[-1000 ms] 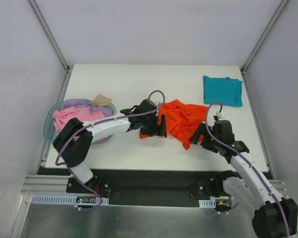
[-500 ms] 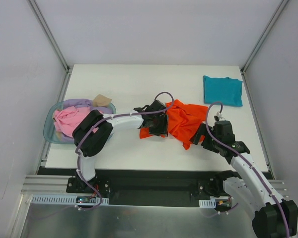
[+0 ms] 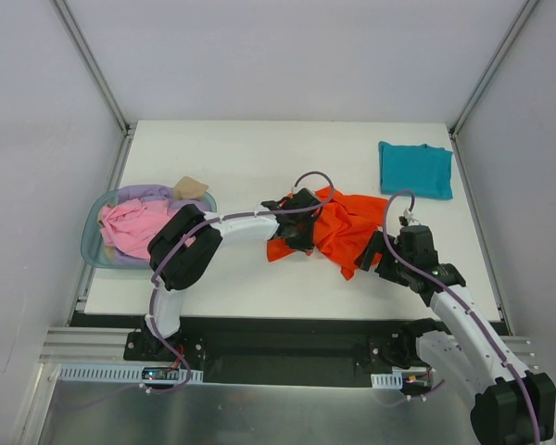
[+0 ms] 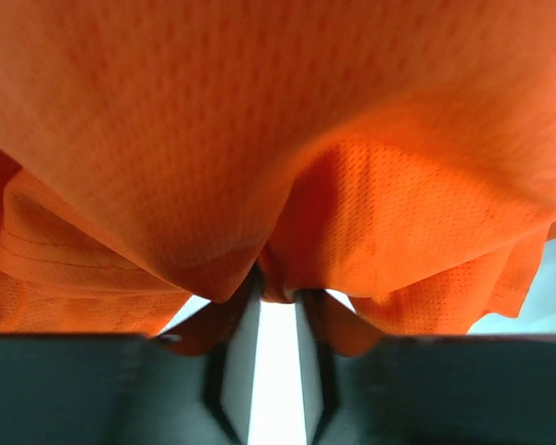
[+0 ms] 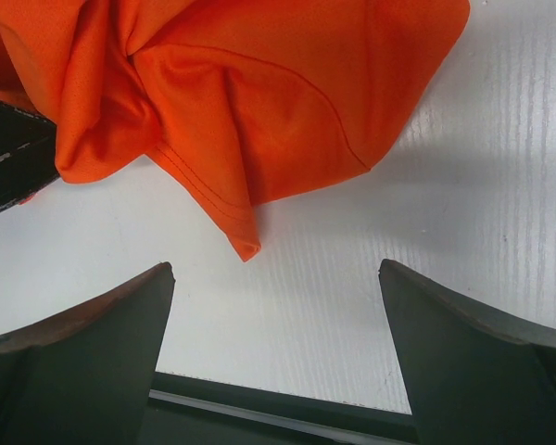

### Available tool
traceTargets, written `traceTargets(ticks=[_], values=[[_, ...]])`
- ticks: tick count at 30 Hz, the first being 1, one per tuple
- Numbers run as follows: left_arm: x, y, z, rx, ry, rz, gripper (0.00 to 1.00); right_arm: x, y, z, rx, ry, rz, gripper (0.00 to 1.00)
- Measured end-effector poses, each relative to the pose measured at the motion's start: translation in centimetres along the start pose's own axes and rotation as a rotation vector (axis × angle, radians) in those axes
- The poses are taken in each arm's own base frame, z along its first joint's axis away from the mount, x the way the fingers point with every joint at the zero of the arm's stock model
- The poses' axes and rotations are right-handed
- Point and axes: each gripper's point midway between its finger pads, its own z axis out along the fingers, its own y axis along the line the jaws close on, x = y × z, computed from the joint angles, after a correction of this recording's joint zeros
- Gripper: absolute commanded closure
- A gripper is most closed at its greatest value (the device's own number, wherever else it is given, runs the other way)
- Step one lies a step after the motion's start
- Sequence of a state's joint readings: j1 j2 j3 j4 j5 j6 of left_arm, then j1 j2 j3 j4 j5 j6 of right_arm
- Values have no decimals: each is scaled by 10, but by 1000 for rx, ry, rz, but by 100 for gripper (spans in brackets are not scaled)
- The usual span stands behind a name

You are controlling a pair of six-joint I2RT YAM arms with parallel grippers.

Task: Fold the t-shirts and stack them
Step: Flatten out the tshirt

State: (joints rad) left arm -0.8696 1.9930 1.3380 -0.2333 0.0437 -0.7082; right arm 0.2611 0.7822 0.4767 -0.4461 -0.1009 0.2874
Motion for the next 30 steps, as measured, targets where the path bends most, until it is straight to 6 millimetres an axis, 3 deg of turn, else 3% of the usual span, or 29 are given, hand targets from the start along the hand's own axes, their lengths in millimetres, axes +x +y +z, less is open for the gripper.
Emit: traceTargets(ticks=[3, 10, 13, 21, 28, 30], values=[[2, 1, 0, -9, 6, -1, 100, 1, 0, 1, 2, 4, 0, 3], [3, 0, -7, -3, 18, 9, 100, 2, -1, 1, 3, 12, -5, 3], [0, -8, -28, 37, 3, 23, 100, 4, 0, 2, -3, 22, -10, 3], [-8, -22, -104, 155, -112, 61, 100, 9, 8, 7, -23, 48, -34, 3], [6, -6, -128, 171, -129, 56, 100, 21, 17, 23, -24, 106, -53, 1], [10, 2, -132, 161, -131, 47, 100, 25, 19, 29, -16, 126, -55, 10]])
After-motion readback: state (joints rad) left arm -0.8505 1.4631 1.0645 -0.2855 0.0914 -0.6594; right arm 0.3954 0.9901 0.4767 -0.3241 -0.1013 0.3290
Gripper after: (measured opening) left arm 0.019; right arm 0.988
